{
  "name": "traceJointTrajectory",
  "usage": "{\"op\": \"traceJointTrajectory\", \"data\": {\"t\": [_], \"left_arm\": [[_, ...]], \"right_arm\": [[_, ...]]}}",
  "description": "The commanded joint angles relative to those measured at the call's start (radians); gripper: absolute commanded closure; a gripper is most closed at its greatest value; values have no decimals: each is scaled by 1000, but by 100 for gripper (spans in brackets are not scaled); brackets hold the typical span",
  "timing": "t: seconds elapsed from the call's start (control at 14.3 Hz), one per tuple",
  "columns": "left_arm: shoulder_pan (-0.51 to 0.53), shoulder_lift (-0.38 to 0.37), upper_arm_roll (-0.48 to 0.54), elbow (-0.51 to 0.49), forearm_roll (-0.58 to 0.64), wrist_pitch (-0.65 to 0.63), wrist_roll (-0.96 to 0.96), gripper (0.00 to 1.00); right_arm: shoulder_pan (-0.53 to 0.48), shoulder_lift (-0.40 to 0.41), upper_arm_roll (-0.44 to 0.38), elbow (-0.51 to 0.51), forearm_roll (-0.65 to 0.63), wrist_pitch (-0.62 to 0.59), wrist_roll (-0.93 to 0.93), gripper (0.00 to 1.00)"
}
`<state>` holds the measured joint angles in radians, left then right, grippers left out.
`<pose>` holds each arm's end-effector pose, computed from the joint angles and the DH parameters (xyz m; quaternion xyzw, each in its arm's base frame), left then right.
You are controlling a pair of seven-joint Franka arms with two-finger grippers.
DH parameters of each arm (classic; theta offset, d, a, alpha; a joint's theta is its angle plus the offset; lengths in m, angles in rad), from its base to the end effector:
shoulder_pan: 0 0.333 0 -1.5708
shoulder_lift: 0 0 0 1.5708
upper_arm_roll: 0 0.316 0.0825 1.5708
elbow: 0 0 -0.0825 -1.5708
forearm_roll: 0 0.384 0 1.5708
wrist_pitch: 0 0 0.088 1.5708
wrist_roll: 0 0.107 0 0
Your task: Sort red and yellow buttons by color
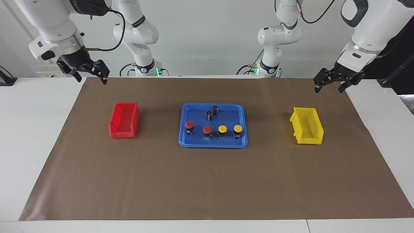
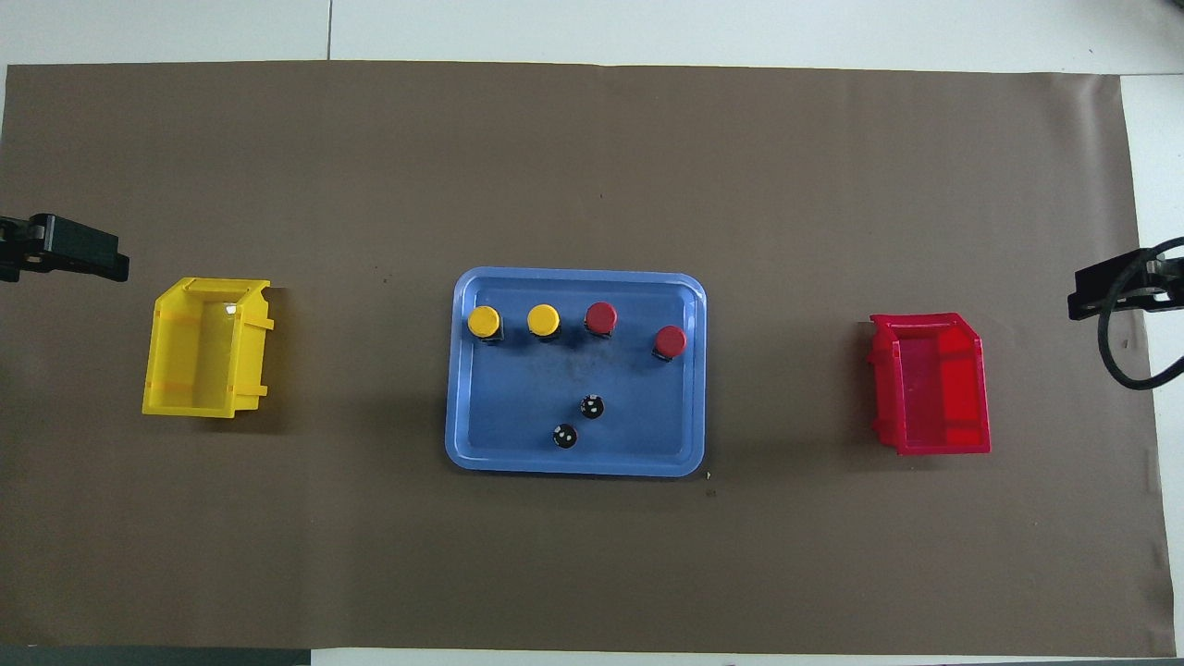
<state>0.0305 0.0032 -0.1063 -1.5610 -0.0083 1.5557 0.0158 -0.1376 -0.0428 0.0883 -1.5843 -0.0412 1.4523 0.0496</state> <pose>0.5524 -0.0428 0.6260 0.9989 -0.0458 -0.0044 0.0042 0.5277 -0.0298 0.6316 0.9974 -0.0510 -0.0447 0.0224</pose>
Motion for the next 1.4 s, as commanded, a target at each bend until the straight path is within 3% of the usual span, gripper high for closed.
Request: {"op": "traceJointTrajectory", "data": {"t": [0.0,0.28,0.7,0.84,0.98,1.33], "left_arm": [[6,-17,2,-42,-19,37,6,0],[-7,-11,2,-60,-18,61,-4,0],[-7,-28,2,-109,-18,99,-4,0],[-24,-11,-1,-116,-18,110,-22,0],[-55,-12,-1,-160,-18,171,-81,0],[-155,-5,-1,-270,-18,308,-215,0]], "right_arm": [[-7,-14,10,-11,15,-4,-20,0],[55,6,16,-5,86,55,18,0],[355,153,16,41,87,204,395,0],[423,214,16,32,89,308,478,0],[469,254,16,-34,86,437,529,0],[504,262,16,-262,86,683,539,0]]}}
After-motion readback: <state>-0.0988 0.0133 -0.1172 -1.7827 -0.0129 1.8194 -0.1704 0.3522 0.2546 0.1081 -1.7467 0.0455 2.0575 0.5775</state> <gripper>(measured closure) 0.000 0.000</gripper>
